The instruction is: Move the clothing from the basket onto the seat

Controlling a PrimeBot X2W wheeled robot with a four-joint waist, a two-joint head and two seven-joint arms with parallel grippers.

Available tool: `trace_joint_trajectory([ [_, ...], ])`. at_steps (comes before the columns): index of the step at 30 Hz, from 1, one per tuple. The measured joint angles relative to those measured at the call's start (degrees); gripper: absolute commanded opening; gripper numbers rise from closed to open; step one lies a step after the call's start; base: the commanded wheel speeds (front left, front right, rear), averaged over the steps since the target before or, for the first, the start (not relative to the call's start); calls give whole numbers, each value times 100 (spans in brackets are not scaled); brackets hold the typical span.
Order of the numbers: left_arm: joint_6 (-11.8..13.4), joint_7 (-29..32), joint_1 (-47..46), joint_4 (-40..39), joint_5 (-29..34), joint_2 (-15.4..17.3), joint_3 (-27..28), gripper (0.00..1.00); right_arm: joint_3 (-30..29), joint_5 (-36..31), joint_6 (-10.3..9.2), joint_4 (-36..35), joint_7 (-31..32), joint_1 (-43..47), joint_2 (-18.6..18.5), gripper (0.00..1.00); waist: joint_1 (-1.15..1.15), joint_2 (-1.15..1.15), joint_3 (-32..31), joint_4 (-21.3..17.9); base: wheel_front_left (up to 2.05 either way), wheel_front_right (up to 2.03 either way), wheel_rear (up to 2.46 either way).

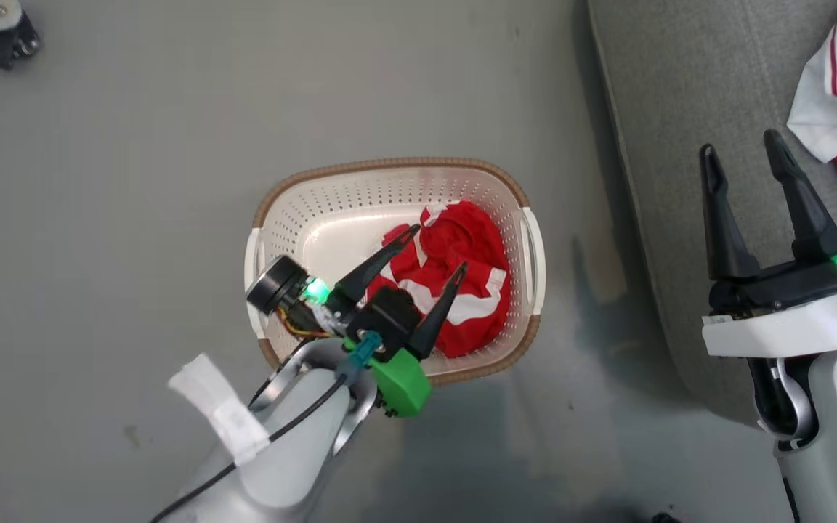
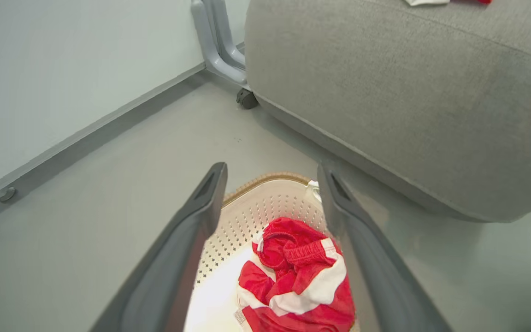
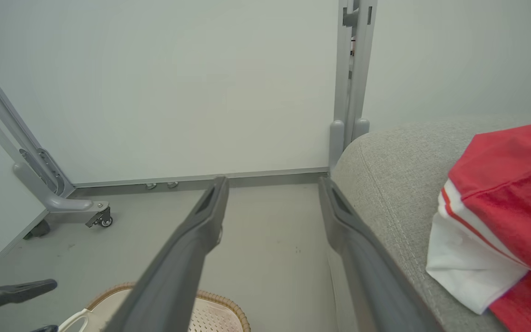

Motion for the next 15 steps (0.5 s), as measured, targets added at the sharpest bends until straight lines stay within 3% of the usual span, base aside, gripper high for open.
trace_joint_trajectory([
  [8, -5, 0, -1483, 1330, -45, 35, -1683, 100, 131, -54, 0, -378, 0, -465, -5, 100, 1, 0, 1032, -150, 0, 0, 0],
  [15, -13, -1, -2492, 2413, -635, 18, -2945, 100, 207, -230, 0, -728, 0, -686, -49, 100, 1, 0, 1782, -307, 0, 0, 0],
])
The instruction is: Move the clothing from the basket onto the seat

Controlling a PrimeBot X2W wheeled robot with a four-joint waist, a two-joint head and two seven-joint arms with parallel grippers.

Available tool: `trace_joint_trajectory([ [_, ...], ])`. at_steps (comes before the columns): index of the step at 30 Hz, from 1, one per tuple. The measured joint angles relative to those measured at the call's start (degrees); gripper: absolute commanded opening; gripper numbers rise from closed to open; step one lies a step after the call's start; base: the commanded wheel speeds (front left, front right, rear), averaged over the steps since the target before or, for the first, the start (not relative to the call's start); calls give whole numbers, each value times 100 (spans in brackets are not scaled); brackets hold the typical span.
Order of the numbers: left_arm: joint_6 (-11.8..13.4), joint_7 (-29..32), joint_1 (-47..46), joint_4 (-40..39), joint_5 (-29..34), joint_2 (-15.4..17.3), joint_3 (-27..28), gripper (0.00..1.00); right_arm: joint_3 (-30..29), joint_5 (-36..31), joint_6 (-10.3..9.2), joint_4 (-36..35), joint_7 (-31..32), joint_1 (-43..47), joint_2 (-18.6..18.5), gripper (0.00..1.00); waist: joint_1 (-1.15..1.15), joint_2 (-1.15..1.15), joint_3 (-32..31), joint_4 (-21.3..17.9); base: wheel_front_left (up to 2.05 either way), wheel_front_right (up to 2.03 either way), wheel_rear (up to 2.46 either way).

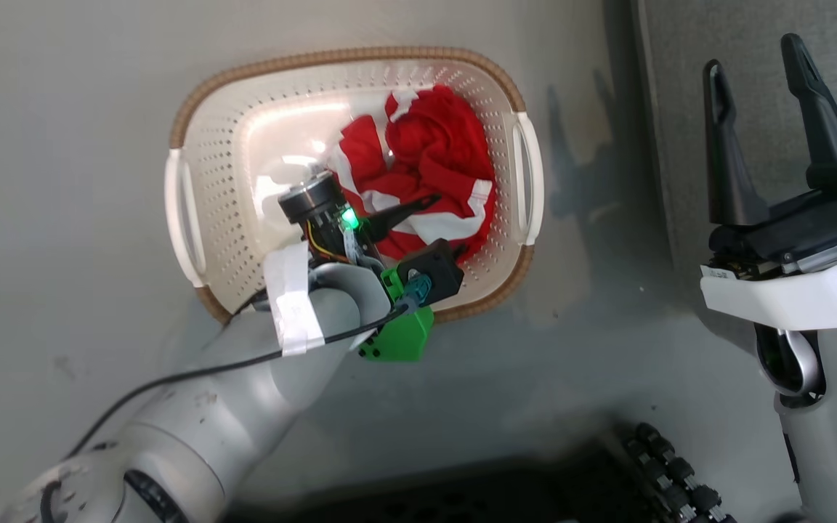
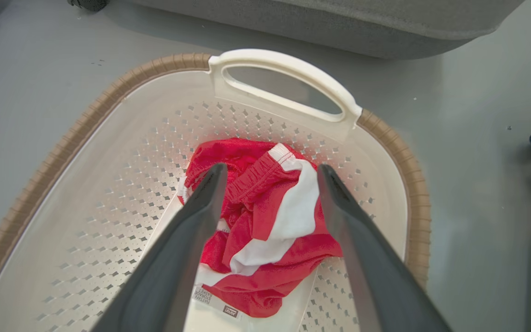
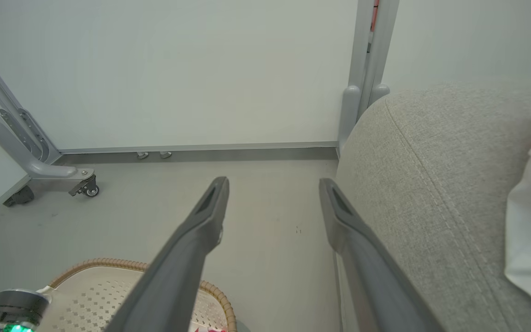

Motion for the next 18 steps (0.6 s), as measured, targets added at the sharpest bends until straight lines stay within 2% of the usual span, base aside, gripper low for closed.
trace_joint_trajectory([
  [6, 0, 30, -613, 735, -357, -15, -775, 100, 162, -76, 0, -43, 0, -130, 8, 100, 0, 0, 518, -123, 0, 0, 0],
  [10, 0, 198, -838, 748, -381, -30, -889, 100, 339, -100, 0, -121, 0, -264, 40, 100, 0, 0, 803, -220, 0, 0, 0],
  [18, -1, 447, -1053, 989, 27, -32, -910, 100, 492, -109, 0, -463, 0, -522, 94, 100, -1, 0, 1286, -449, 0, 0, 0],
])
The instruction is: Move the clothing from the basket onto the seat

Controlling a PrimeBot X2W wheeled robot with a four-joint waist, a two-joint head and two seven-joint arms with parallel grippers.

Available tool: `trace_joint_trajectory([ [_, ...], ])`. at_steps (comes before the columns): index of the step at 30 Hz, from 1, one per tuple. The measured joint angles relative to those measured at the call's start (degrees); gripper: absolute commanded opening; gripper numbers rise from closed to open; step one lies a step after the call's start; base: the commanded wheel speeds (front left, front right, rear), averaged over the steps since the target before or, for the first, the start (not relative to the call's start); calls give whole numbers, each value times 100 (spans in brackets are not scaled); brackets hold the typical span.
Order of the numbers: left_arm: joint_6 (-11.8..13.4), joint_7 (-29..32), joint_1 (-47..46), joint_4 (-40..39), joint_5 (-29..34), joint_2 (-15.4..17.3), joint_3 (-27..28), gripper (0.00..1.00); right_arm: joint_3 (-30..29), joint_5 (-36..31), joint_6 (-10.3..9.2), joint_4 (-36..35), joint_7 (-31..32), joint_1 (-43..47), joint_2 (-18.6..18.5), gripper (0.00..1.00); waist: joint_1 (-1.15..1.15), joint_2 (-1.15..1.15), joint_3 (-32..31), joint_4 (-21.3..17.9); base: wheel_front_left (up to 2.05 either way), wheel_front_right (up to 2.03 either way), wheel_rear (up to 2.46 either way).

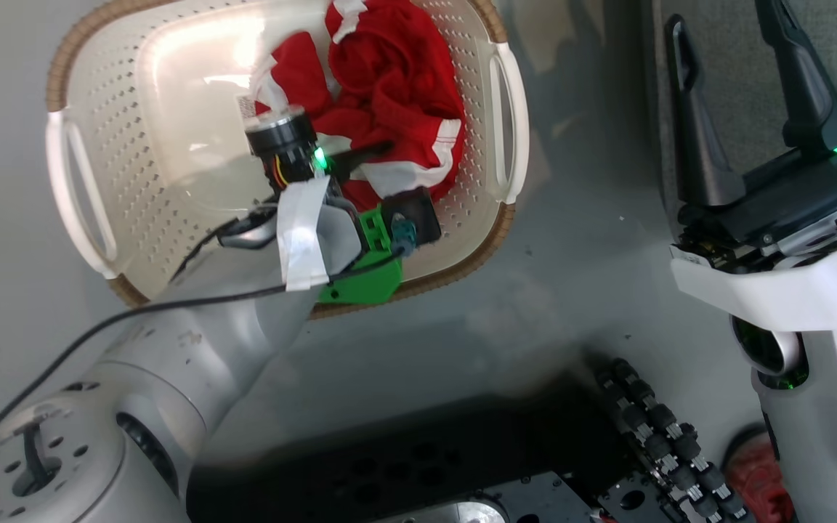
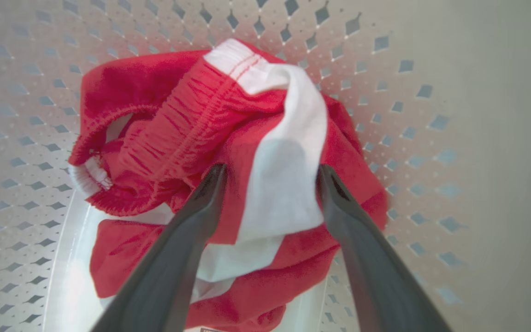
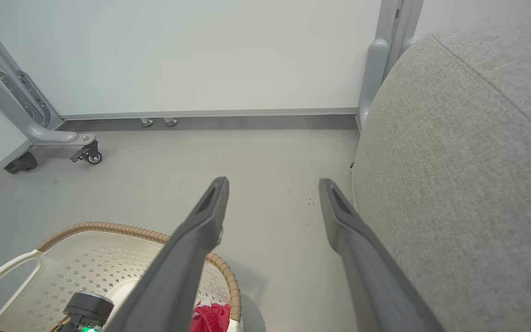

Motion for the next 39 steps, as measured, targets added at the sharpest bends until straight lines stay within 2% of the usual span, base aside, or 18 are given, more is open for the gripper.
trace_joint_trajectory([
  [7, 0, 125, -237, 216, 1, 2, 2, 100, 36, -15, 0, -226, 0, 28, -19, 100, 0, 0, 309, -126, 0, 0, 0],
  [17, -1, 355, -259, 352, 15, 1, 1, 100, 158, -9, 0, -339, 0, 163, -20, 100, 0, 0, 410, -224, 0, 0, 0],
  [19, -1, 354, -269, 430, -81, 0, 15, 0, 156, -8, 0, -353, 0, 189, -21, 100, 0, 0, 407, -241, 0, 0, 0],
  [28, 13, 190, -326, 470, -358, 3, 19, 0, 88, 2, 0, -383, 0, 146, 18, 100, 0, 0, 402, -220, 0, 0, 0],
  [34, 285, -98, -302, 424, -513, 5, 52, 0, 119, 1, 0, -346, 0, -123, 89, 100, -1, 0, 309, -165, 0, 0, 0],
  [39, 522, -316, 117, 176, -781, 8, 114, 0, 71, -25, 0, -230, 0, -115, 120, 100, 0, 0, -3, -128, 0, 0, 0],
])
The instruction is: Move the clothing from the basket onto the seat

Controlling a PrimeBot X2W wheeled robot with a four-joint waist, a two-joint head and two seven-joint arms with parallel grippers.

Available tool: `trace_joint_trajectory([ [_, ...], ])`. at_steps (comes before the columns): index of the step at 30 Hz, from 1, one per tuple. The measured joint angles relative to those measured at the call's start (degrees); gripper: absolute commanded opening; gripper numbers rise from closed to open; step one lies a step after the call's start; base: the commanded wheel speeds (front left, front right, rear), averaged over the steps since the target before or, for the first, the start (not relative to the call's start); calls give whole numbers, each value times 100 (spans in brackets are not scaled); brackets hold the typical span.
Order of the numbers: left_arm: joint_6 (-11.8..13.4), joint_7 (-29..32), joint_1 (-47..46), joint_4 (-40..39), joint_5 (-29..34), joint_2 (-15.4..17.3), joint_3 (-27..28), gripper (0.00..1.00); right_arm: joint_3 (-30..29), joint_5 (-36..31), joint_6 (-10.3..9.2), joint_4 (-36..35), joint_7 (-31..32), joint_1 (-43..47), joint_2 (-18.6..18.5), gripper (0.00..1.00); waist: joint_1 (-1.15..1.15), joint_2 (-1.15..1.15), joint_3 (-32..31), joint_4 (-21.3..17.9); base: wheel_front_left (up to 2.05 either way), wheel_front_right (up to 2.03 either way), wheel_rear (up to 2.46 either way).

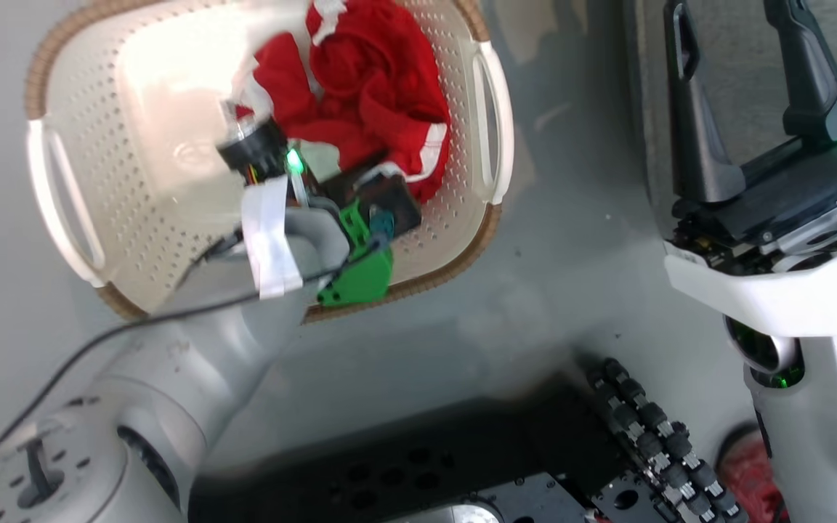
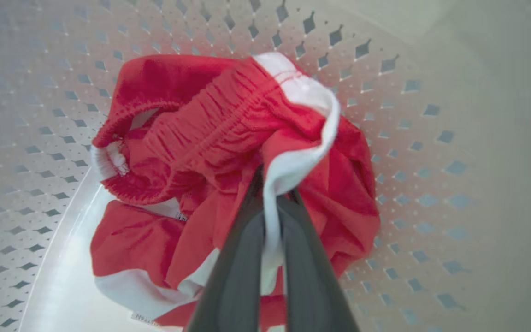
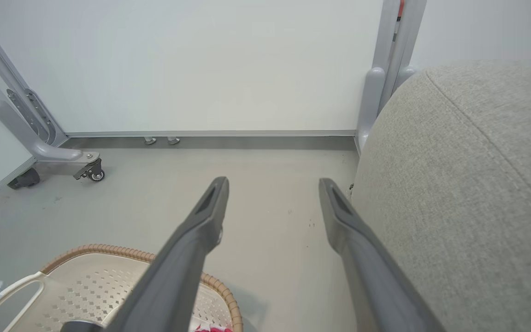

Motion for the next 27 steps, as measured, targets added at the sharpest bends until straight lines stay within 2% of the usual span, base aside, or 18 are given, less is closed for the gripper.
trace_joint_trajectory([
  [12, 534, -120, 1293, -973, -636, 14, 687, 0, -4, -31, 0, 472, 0, 656, 133, 100, -1, 0, -1439, 189, 0, 0, 0],
  [27, 726, -121, 3364, -2774, -610, 367, 2223, 0, 172, 25, 0, 1182, 0, 1940, 253, 100, -1, 0, -3778, 445, 0, 0, 0],
])
